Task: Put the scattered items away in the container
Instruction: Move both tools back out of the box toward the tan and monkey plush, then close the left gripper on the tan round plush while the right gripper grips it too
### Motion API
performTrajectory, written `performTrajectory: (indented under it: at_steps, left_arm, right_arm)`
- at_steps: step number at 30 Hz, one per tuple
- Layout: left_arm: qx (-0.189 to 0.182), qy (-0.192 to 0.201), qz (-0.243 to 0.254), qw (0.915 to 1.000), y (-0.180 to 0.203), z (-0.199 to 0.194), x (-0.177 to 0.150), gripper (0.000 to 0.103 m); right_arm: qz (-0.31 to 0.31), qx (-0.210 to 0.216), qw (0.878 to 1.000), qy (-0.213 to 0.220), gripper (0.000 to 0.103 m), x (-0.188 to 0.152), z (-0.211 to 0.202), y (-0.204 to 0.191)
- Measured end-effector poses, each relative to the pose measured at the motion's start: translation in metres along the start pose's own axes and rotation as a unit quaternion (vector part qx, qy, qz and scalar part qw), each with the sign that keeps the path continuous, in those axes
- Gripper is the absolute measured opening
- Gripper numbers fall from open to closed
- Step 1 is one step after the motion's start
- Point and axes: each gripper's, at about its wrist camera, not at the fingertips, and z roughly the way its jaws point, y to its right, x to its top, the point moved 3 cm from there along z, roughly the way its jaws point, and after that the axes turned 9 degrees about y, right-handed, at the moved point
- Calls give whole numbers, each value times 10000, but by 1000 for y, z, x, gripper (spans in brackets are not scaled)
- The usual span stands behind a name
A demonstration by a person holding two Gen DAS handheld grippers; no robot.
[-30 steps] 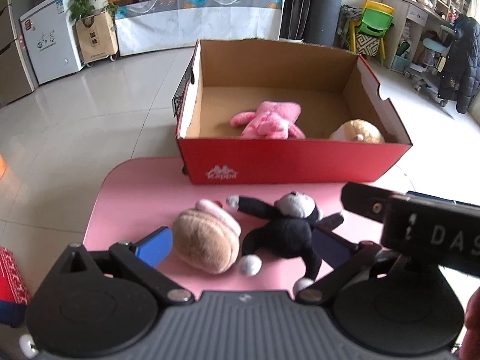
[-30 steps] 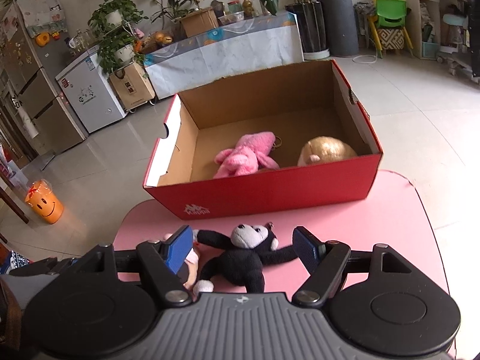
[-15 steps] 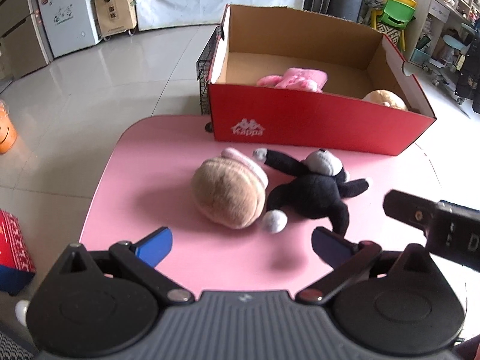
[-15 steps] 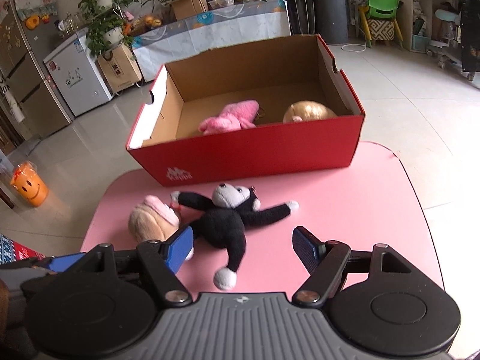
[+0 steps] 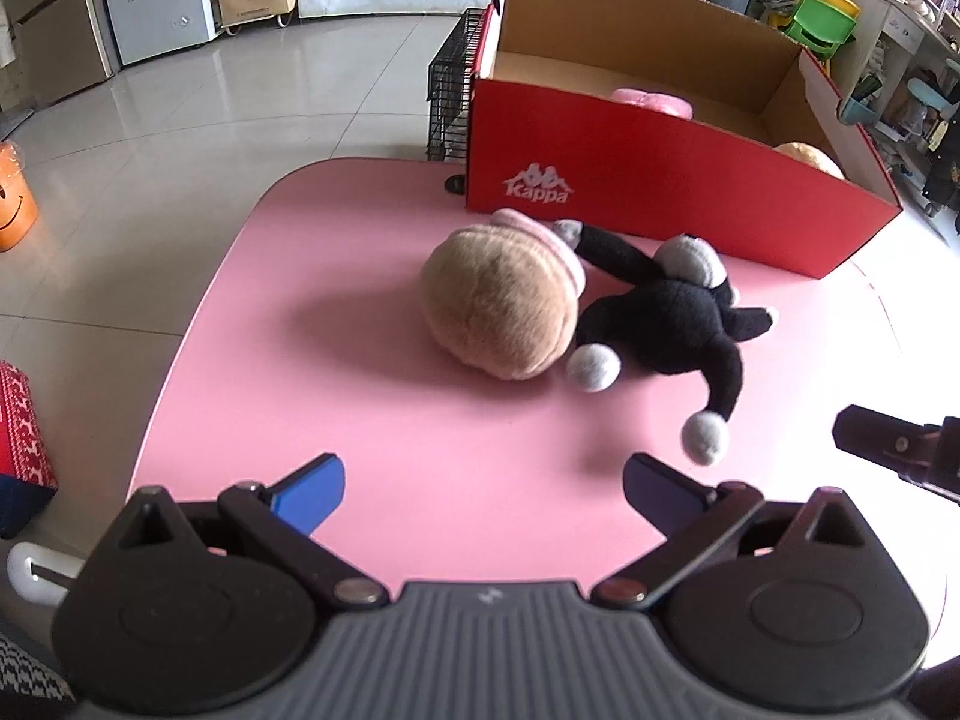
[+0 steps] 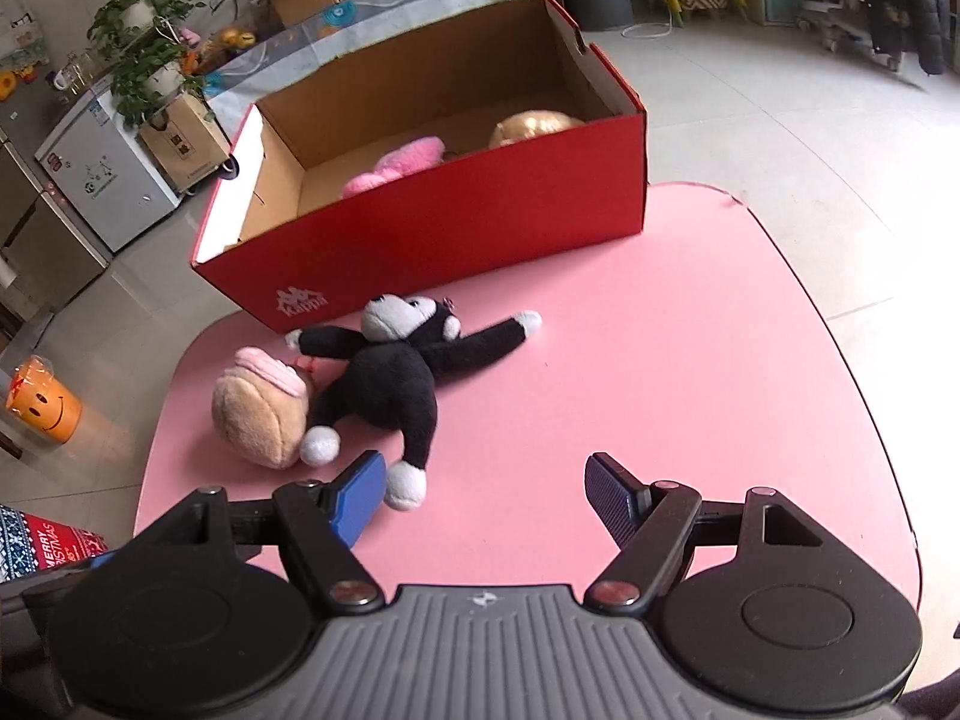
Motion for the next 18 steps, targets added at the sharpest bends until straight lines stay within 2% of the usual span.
performTrajectory:
  at_steps: [11, 18]
  left_arm:
    - [-95, 396, -445, 9982, -24, 0, 6, 103]
    - [-126, 406, -579, 9974, -24, 9, 11, 103]
  right_arm:
    - [-91, 265, 9996, 61, 74, 3, 3, -5]
    - [-176, 366, 9991, 86, 74, 5, 7, -12]
